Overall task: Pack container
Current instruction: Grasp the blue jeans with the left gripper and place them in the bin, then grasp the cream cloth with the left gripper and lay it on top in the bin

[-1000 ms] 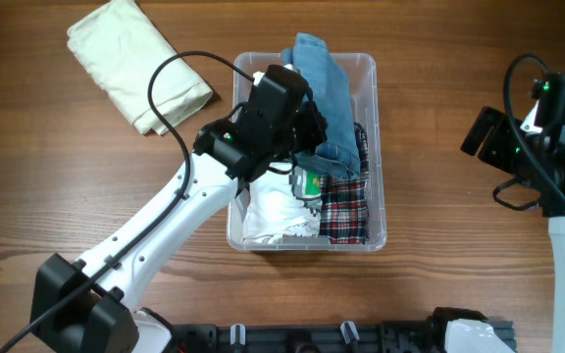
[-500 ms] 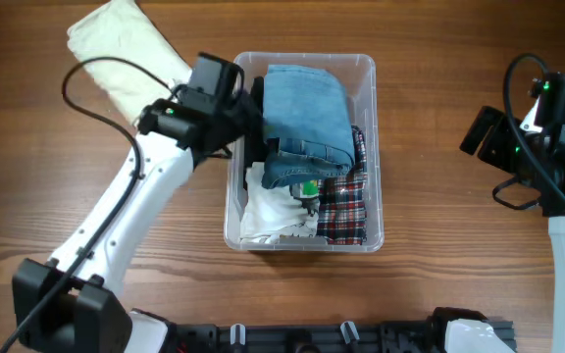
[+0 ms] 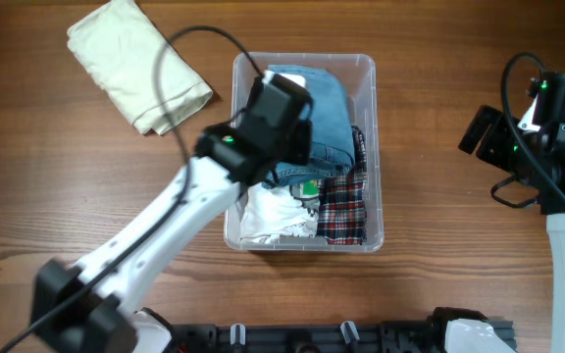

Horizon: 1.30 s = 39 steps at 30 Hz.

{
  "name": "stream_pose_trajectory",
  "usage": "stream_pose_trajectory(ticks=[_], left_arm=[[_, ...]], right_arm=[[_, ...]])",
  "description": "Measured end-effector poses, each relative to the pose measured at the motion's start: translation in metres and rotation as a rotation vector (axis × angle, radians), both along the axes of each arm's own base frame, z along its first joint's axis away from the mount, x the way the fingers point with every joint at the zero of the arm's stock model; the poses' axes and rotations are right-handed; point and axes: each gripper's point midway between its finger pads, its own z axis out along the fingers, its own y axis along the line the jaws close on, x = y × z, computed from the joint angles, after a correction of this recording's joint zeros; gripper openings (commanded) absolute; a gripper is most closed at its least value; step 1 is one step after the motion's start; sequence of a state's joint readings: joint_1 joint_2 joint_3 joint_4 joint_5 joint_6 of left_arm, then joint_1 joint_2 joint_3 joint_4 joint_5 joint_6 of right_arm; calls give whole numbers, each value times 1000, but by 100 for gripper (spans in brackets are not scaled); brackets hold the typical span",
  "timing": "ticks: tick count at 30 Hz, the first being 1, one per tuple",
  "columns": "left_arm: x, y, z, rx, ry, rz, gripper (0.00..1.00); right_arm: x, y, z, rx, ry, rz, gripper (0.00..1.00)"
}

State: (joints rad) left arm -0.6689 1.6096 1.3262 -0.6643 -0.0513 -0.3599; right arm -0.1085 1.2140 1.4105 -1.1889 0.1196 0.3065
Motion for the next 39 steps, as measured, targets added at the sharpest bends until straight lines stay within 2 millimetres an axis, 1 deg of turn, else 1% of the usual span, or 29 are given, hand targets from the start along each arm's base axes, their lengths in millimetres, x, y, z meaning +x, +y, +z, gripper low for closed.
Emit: stream_pose_trajectory(ticks=[1, 2, 3, 4, 7, 9, 10, 11, 12, 14, 15, 16, 18, 19, 20, 21, 22, 23, 24, 25, 26, 29, 30, 31, 32, 33, 35, 36, 39], left_arm=[[-5, -8, -23, 24, 59, -25, 4], [-13, -16, -56, 53, 152, -47, 4], [-16, -20, -80, 70, 215, -51, 4], [-16, -25, -96, 74, 261, -46, 4], [-15, -42, -106, 2, 344, -59, 4], [-15, -53, -105, -45, 363, -83, 4], [-16, -54, -104, -56, 372, -86, 4], [-16, -51, -99, -63, 375, -82, 12], [-17, -46, -96, -59, 380, -74, 39], [-25, -20, -85, -19, 395, -32, 87], [-31, 7, -70, 16, 391, 17, 100], [-32, 26, -56, 25, 366, 52, 100], [-14, 72, 10, -48, 183, 162, 100], [-7, 96, 37, -77, 106, 222, 100], [0, 132, 65, -104, 21, 317, 100], [7, 160, 74, -109, -13, 396, 100], [15, 190, 74, -106, -23, 483, 100], [20, 208, 70, -98, -18, 537, 100], [32, 236, 60, -97, -5, 616, 100], [46, 264, 42, -94, 22, 689, 100], [59, 289, 17, -97, 66, 749, 100], [99, 333, -34, -196, 93, 817, 100], [109, 359, -62, -226, 113, 860, 100], [109, 373, -80, -242, 134, 887, 100], [119, 388, -89, -262, 99, 905, 99], [126, 400, -93, -280, 67, 922, 100], [140, 410, -97, -315, 15, 926, 100], [151, 412, -102, -336, -15, 914, 100], [171, 407, -124, -414, -39, 887, 100]], right_arm=[[0, 0, 0, 0, 0, 0, 100], [0, 0, 0, 0, 0, 0, 100], [0, 0, 0, 0, -1, 1, 100], [0, 0, 0, 0, -1, 1, 100], [1, 1, 0, 5, -3, 4, 100], [1, 1, 0, 5, -2, 4, 100], [1, 1, 0, 5, -2, 4, 100], [1, 1, 0, 5, -2, 4, 100], [1, 1, 0, 5, -1, 5, 100], [1, 1, 0, 5, -2, 6, 100], [1, 1, 0, 3, -1, 8, 100], [1, 1, 0, 3, -1, 8, 99], [1, 1, 0, 3, -1, 8, 100], [1, 1, 0, -1, 0, 14, 100], [1, 1, 0, -3, 1, 18, 100], [1, 1, 0, -5, 1, 21, 100], [1, 1, 0, -6, 2, 23, 100], [1, 1, 0, -7, 2, 24, 100], [1, 1, -1, -7, 4, 24, 100], [1, 1, -1, -7, 4, 24, 100], [1, 1, -1, -8, 6, 25, 100], [0, 1, -3, -16, 19, 42, 100], [-1, 1, -3, -18, 23, 46, 100], [-1, 1, -4, -18, 26, 46, 100], [-3, 2, -5, -17, 35, 46, 100], [-4, 2, -5, -17, 38, 46, 100], [-4, 2, -5, -17, 38, 46, 100], [-4, 2, -5, -17, 39, 46, 100], [-2, 1, -9, -15, 53, 47, 100]])
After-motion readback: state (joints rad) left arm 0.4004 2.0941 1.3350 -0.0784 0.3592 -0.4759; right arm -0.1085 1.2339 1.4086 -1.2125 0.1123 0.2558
